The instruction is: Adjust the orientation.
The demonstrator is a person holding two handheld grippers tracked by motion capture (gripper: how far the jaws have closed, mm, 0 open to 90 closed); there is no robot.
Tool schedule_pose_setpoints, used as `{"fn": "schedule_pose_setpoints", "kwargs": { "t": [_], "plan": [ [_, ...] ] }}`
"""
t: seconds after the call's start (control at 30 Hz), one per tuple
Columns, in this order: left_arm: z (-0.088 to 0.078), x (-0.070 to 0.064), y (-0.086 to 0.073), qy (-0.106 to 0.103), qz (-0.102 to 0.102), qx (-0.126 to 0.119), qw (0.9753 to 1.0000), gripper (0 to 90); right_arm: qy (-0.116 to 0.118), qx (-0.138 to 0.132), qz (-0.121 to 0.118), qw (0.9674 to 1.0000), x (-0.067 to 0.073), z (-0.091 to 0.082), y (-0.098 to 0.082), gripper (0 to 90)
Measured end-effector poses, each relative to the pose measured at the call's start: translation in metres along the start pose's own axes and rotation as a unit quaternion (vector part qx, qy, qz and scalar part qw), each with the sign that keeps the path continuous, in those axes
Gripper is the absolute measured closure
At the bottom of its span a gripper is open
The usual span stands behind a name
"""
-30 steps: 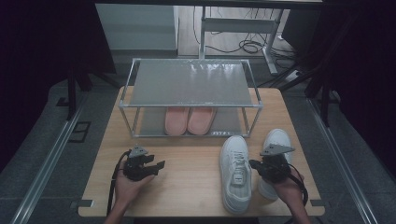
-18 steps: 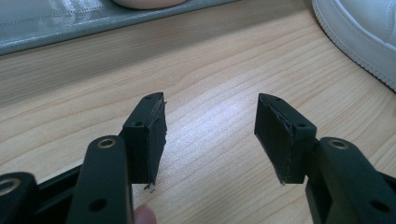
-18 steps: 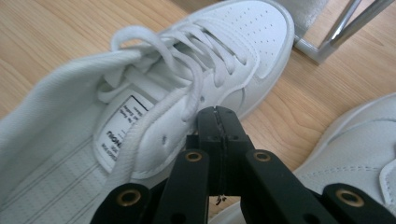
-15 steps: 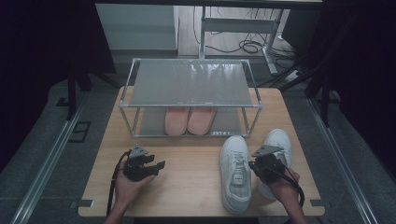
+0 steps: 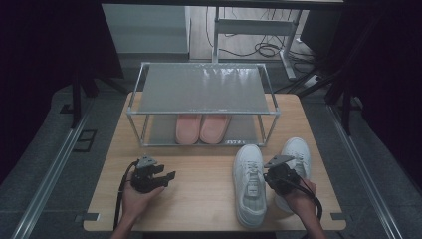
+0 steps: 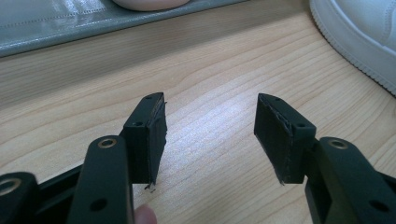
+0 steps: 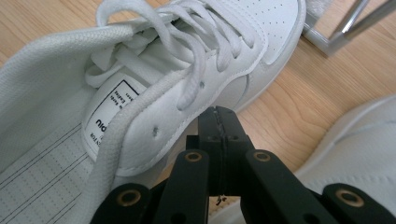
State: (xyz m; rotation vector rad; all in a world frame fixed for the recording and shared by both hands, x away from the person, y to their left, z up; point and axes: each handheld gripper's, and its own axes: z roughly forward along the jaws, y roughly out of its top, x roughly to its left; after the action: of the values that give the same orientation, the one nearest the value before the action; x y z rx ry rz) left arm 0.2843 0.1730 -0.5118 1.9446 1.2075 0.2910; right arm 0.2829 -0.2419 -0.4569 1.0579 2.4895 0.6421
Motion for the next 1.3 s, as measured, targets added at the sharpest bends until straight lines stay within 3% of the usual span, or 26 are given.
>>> {"fn": "schedule_pose_setpoints", "kwargs": {
  "t": [0.43, 0.97, 1.3],
  "plan": [
    [-0.002, 0.003, 0.000, 0.001, -0.002, -0.002, 1.0000, 44.4, 0.018, -0.005, -0.024, 0.9995, 0.015, 0.013, 0.025, 89.9],
    [-0.001, 0.002, -0.001, 0.001, -0.002, 0.000, 1.0000, 44.5, 0.078, -0.028, -0.031, 0.9961, 0.021, 0.029, 0.046, 89.9],
    [-0.002, 0.003, -0.001, 0.002, -0.001, 0.000, 1.0000, 44.5, 0.083, -0.032, -0.033, 0.9955, 0.024, 0.034, 0.052, 89.9]
  ]
}}
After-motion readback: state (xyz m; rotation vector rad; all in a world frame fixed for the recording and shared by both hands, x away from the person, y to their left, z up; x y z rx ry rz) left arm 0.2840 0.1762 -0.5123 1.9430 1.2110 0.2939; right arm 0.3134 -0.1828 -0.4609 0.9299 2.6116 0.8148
